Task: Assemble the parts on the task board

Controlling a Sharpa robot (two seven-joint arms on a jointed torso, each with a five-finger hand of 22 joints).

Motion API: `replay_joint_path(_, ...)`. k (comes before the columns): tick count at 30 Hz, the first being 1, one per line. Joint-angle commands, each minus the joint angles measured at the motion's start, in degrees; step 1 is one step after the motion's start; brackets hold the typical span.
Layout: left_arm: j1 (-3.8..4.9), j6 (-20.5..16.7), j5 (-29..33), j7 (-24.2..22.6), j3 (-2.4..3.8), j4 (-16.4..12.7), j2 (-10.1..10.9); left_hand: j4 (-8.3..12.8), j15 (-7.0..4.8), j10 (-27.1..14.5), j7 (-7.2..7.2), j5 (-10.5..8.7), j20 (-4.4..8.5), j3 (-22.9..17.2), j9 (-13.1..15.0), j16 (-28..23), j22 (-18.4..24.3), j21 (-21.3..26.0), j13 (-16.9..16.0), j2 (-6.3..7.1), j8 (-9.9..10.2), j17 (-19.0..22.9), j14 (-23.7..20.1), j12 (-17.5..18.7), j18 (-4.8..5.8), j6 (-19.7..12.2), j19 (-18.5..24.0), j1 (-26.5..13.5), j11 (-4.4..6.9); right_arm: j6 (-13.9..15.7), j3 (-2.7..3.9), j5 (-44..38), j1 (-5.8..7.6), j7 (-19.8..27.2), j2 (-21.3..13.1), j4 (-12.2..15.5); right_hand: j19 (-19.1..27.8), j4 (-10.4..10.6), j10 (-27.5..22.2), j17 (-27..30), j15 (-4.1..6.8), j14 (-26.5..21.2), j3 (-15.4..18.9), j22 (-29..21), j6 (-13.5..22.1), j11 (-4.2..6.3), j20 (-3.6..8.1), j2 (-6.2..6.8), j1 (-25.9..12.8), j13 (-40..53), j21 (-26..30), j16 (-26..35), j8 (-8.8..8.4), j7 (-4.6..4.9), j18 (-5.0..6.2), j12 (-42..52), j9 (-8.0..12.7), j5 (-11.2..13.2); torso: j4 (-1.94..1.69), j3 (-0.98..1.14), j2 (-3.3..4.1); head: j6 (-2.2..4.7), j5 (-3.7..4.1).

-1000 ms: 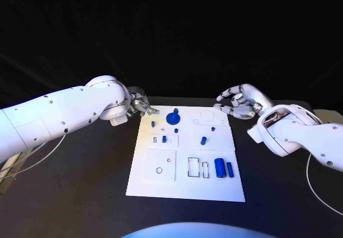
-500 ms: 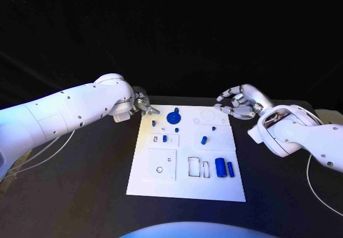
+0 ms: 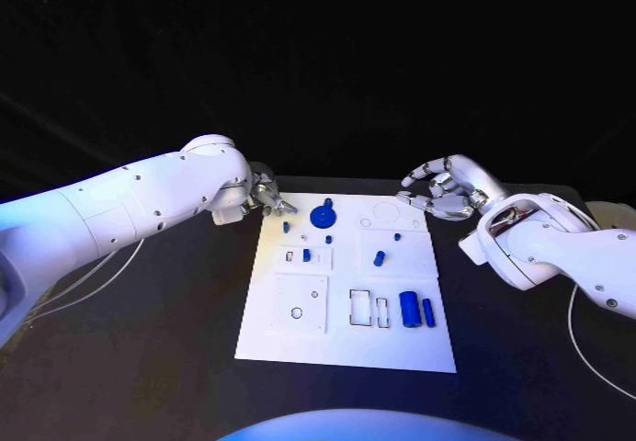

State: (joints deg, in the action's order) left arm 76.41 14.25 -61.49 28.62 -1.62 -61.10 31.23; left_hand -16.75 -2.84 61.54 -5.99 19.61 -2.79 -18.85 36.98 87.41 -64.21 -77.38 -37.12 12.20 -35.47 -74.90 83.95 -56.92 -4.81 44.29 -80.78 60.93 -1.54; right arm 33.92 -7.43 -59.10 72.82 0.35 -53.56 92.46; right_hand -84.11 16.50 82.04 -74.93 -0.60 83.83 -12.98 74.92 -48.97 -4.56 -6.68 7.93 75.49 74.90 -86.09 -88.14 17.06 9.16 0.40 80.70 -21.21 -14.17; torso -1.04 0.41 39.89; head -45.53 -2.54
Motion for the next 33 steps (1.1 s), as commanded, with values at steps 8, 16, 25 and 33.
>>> replay_joint_path(8,-0.12,3.74,-0.35,0.66,-0.03,0.01,-0.58,0.02,0.36,0.51,0.21,-0.03,0.04,0.26,-0.21,0.33,-0.42,-0.45,-0.07,-1.38,-0.20,-10.33,4.74,-0.40,0.00,1.01,-0.32,0.20,0.16,-0.42,0.01,0.03,-0.05,0.56,0.12,-0.02,-3.12,0.03,-0.33,-9.29,0.42,4.71,-0.21,11.63,0.50,0.19,0.42,-0.14,-0.60,6.38,0.26,0.39,0.24,-0.03,0.85,-0.20,0.08,-0.08,0.00,0.02,-0.07,-0.08,-0.22)
replay_joint_path(16,-0.30,4.97,-0.46,0.89,-0.09,0.49,-0.90,0.27,0.18,0.60,0.42,0.06,0.19,0.09,-0.39,0.41,-0.69,-0.61,-0.02,-1.77,-0.46,-10.46,4.78,-0.57,0.03,1.62,-0.40,1.54,0.36,-0.42,0.01,0.04,-0.06,0.58,0.18,-0.04,-3.08,0.01,-0.34,-9.23,0.43,4.70,-0.29,11.58,0.51,0.20,0.43,-0.19,-0.60,6.37,0.34,0.42,0.27,-0.03,0.87,-0.21,0.08,-0.22,0.00,0.01,-0.05,-0.14,-0.28)
replay_joint_path(25,-0.67,5.07,-0.43,0.96,-0.18,0.65,-0.81,0.20,0.11,0.74,0.52,0.12,0.26,0.09,-0.42,0.45,-0.94,-0.74,-0.15,-1.89,-0.71,-10.54,4.80,-0.75,0.08,2.05,-0.48,2.11,0.45,-0.40,0.01,0.05,-0.06,0.58,0.13,0.01,-3.08,0.01,-0.34,-9.23,0.43,4.70,-0.29,11.58,0.51,0.20,0.43,-0.19,-0.60,6.37,0.34,0.42,0.27,-0.03,0.87,-0.21,0.08,-0.22,0.03,0.01,-0.01,-0.15,-0.13)
replay_joint_path(33,-0.86,4.97,-0.25,0.96,-0.22,0.52,-0.72,0.20,0.04,0.87,0.62,0.20,0.31,-0.03,-0.44,0.44,-1.06,-0.81,-0.22,-2.21,-0.90,-10.51,4.79,-0.88,0.09,2.32,-0.52,2.53,0.54,-0.40,0.01,0.06,-0.06,0.61,0.13,0.03,-3.06,-0.01,-0.30,-9.25,0.44,4.71,-0.37,11.55,0.50,0.21,0.44,-0.21,-0.61,6.41,0.38,0.42,0.32,-0.04,0.88,-0.16,0.08,-0.35,-0.02,0.01,-0.07,-0.23,-0.13)
